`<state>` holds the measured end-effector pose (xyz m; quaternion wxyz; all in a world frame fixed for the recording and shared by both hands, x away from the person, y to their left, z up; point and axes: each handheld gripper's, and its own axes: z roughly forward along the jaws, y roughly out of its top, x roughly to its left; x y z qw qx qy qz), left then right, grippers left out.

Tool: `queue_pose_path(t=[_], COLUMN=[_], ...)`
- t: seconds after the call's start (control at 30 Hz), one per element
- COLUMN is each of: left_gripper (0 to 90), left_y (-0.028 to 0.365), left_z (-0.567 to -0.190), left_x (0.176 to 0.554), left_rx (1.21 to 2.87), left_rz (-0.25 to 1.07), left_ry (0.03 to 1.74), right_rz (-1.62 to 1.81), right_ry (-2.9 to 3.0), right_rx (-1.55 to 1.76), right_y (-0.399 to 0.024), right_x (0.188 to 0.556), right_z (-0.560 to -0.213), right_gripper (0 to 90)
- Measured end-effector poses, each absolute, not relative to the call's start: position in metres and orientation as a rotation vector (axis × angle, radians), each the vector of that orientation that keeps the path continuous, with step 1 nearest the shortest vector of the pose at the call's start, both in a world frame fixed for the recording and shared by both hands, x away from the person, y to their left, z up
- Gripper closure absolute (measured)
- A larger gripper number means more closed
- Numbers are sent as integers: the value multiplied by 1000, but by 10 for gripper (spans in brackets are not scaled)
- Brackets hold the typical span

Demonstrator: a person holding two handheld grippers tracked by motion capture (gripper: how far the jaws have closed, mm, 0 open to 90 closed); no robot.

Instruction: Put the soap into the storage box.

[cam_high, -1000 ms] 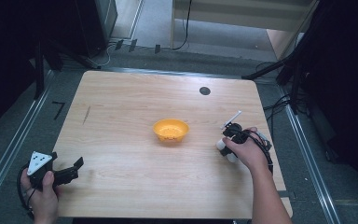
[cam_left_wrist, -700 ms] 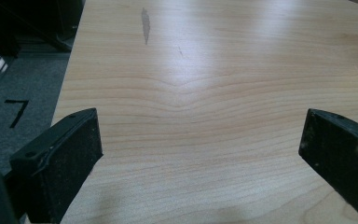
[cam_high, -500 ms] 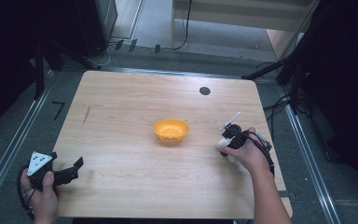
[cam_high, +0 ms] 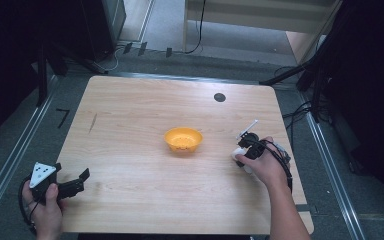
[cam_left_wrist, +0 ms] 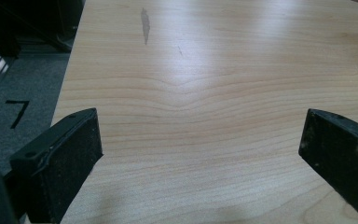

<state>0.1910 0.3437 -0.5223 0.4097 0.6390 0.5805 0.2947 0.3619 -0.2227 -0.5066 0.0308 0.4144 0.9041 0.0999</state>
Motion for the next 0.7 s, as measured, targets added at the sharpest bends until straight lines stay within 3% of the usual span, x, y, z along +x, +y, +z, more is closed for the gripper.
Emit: queue_pose_path(t=[0.7], left_gripper=[0], left_y=[344], left_z=[-522], left_x=[192], left_rx=[1609], left_rz=[732], left_ry=[1467], right_rz=[369], right_ry=[2793], right_rx=[1150], right_y=[-208], right_x=[367], right_z=[-475], right_gripper=[517])
